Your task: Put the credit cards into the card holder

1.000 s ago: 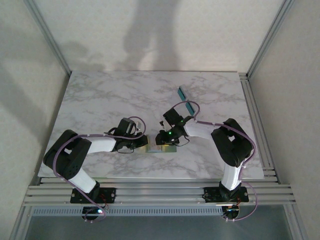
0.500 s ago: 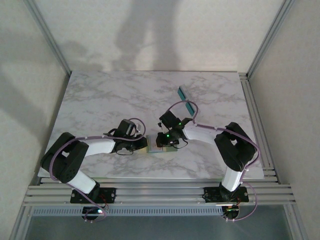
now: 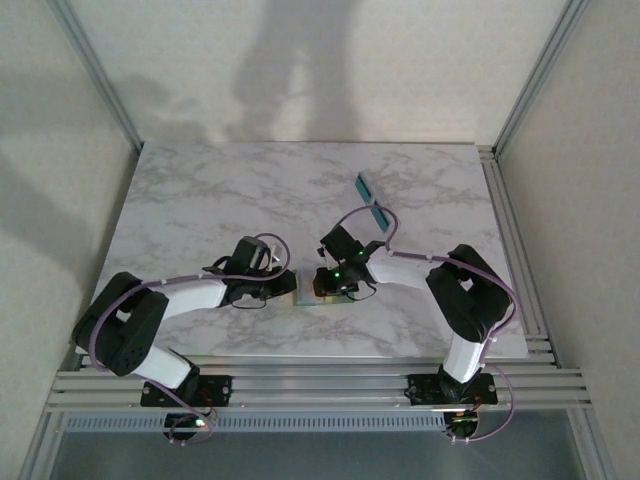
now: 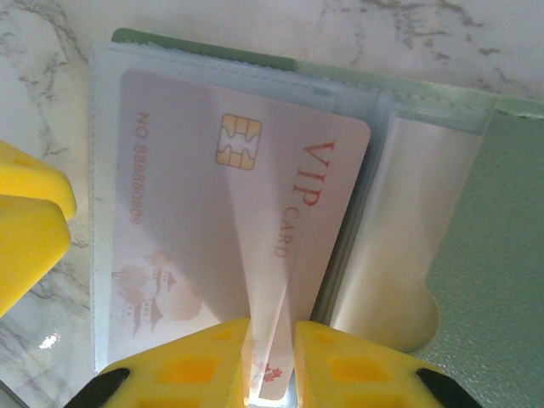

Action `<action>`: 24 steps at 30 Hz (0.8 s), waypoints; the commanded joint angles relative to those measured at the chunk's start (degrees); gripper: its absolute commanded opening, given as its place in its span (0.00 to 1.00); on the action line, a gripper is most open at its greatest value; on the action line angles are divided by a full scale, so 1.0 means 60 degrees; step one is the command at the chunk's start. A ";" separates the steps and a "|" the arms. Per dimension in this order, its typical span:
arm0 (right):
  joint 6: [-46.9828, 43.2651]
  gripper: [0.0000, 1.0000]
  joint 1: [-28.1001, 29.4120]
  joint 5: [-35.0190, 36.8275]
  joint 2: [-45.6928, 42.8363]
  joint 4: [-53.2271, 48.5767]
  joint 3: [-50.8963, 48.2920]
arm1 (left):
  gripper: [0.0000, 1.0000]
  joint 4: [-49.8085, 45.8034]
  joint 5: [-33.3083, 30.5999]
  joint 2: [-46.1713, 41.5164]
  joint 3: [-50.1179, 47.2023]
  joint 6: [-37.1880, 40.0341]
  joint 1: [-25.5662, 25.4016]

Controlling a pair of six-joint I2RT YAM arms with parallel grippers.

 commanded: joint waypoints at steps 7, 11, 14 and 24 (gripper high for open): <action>0.0469 0.19 -0.0183 -0.0939 0.0335 0.1550 -0.0808 | 0.29 0.0415 0.0794 0.0138 0.0153 -0.0135 -0.0015; 0.0491 0.19 -0.0261 -0.1080 0.0315 0.1766 -0.0961 | 0.29 0.0392 0.0730 0.0352 0.0244 -0.0160 -0.0022; 0.0491 0.19 -0.0292 -0.1182 0.0406 0.1850 -0.1013 | 0.29 0.0323 0.0776 0.0403 0.0338 -0.0135 -0.0019; 0.0491 0.17 -0.0324 -0.1275 0.0458 0.2021 -0.1086 | 0.33 -0.0137 0.0672 0.0223 0.0732 0.0051 -0.0025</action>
